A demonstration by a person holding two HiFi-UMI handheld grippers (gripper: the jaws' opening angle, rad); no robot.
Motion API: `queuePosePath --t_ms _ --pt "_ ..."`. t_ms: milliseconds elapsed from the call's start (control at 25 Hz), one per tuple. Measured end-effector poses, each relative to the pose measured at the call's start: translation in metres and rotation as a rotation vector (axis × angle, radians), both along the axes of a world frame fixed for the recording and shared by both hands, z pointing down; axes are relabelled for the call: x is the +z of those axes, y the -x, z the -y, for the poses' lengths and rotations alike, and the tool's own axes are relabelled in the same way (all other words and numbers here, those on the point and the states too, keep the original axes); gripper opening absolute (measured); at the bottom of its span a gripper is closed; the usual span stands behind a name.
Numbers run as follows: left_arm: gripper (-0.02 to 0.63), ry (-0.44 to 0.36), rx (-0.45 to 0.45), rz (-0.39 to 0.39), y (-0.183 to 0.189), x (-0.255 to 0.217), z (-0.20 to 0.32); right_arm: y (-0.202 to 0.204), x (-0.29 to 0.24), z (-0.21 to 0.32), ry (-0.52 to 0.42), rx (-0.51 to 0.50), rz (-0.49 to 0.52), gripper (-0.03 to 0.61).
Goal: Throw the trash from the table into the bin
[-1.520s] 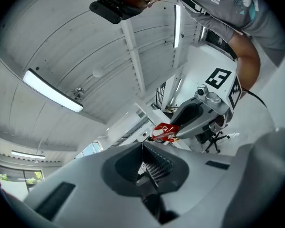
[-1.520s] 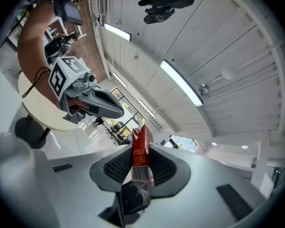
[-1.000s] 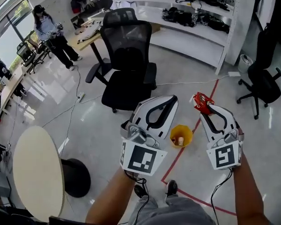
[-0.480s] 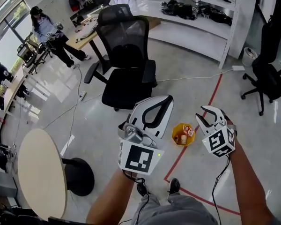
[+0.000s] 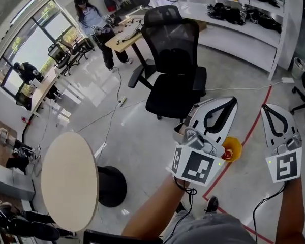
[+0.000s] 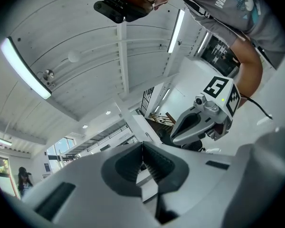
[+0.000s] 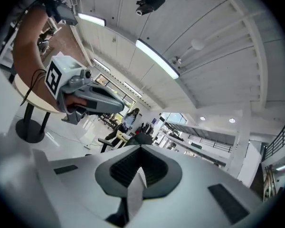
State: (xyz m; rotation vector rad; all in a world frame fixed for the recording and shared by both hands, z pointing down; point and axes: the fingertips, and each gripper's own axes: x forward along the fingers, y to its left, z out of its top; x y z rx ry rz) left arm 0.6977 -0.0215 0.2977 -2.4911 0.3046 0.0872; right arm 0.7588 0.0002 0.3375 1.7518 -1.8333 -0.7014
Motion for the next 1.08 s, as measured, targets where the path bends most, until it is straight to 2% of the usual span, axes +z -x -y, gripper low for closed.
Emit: queuePosePath --t_ms 120,240,560,1080 --pt "0.044 -0.032 -0.015 -0.019 0.016 -0.019 -0.004 0.017 -0.025 -0.006 -0.038 -0.002 -0.033 0.008" --pt "0.044 -0.058 -0.034 -0.035 0.029 -0.037 -0.009 0.033 -0.05 -0.009 -0.107 -0.017 0.003 0.008" --pt "0.044 -0.065 -0.081 -0.042 0.061 -0.046 -0.009 0.075 -0.063 -0.009 -0.062 -0.073 -0.084 0.007" --pt "0.044 -0.057 -0.1 -0.028 0.072 -0.032 0.002 0.082 -0.048 0.0 -0.023 -0.069 -0.1 0.008"
